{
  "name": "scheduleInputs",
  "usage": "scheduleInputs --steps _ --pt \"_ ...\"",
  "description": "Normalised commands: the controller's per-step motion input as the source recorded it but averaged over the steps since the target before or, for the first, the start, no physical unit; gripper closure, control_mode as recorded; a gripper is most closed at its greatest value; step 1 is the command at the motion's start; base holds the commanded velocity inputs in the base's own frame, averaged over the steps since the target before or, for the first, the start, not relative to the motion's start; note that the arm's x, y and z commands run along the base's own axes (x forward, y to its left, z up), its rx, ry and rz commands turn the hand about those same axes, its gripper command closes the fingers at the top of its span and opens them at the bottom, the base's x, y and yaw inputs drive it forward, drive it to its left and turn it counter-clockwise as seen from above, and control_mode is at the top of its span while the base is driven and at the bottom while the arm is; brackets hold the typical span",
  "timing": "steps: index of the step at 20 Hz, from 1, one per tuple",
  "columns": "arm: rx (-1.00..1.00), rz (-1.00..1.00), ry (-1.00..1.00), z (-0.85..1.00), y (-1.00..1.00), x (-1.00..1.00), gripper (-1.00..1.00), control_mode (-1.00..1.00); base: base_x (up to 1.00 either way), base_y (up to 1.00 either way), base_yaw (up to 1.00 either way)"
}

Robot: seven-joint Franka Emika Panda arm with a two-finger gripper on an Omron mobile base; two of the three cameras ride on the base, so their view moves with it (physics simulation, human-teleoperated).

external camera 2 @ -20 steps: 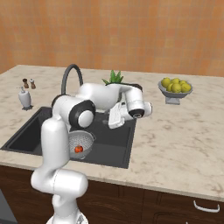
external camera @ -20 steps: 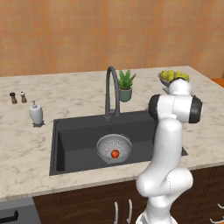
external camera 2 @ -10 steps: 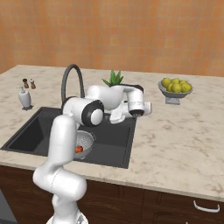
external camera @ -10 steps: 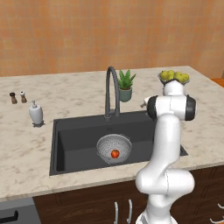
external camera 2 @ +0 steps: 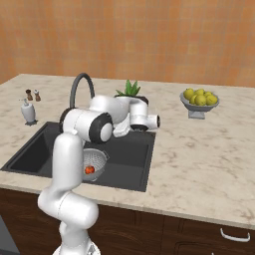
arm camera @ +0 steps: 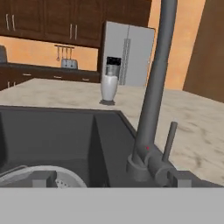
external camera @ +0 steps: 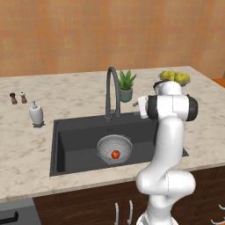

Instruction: Put the colander in the sink, put the apple in the colander, and turn on the sink faucet and pour water over the colander.

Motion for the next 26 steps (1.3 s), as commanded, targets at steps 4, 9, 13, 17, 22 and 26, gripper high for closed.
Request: scheduleInputs --steps 4,9,13,17,22,26 --pt "-0.03 -0.12 0.0 -0.08 0.23 0.56 -1.0 -1.0 0.0 0.0 0.0" --pt "0.0 -0.06 0.0 -0.12 0.06 0.49 -1.0 -1.0 0.0 0.0 0.0" --pt "0.04 0.03 0.01 -0.01 -0.18 0.48 -1.0 -1.0 0.0 0.0 0.0" --pt "0.05 0.16 0.01 -0.06 -0.16 0.22 -1.0 -1.0 0.0 0.0 0.0" --pt "0.02 0.31 0.07 -0.11 0.0 0.0 -1.0 -1.0 0.0 0.0 0.0" --pt "0.0 0.16 0.07 -0.1 0.22 0.03 -1.0 -1.0 0.0 0.0 0.0"
